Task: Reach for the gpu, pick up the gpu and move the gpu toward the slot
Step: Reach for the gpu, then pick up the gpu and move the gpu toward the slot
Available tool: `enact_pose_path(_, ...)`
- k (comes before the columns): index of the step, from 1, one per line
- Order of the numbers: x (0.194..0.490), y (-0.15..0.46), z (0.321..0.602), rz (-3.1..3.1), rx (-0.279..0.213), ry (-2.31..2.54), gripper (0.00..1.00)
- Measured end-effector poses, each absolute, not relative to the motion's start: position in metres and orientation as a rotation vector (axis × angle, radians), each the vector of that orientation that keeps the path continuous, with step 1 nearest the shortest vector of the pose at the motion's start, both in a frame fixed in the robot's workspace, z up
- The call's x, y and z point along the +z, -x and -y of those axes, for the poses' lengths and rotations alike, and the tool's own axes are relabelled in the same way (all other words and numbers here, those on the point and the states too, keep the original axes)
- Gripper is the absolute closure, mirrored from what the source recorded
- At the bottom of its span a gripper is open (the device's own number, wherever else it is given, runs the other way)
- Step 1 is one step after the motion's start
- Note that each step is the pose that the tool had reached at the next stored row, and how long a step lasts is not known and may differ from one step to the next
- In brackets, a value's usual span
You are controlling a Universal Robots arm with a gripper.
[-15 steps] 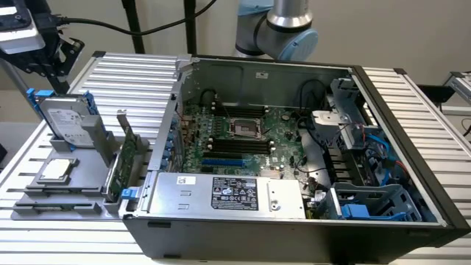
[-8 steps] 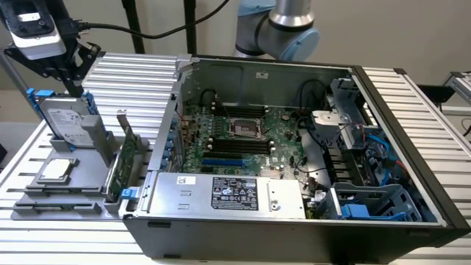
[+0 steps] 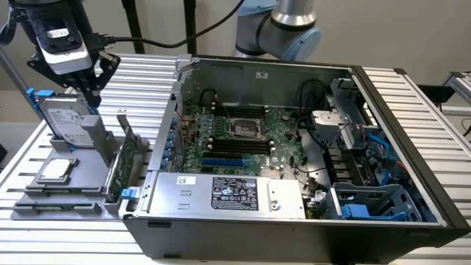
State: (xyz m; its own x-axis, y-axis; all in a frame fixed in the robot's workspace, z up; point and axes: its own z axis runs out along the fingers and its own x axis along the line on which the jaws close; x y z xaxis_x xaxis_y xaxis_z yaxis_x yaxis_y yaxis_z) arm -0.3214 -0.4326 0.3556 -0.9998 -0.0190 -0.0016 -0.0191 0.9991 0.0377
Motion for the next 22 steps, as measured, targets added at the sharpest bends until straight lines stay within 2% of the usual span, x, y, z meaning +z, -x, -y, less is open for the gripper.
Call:
enact_pose_path(11, 0.345, 0.309, 0.449, -3.133, 0.05, 0.03, 0.89)
enact_pose_path(22, 0.345, 0.308, 0.45, -3.134, 0.049, 0.029, 0.89)
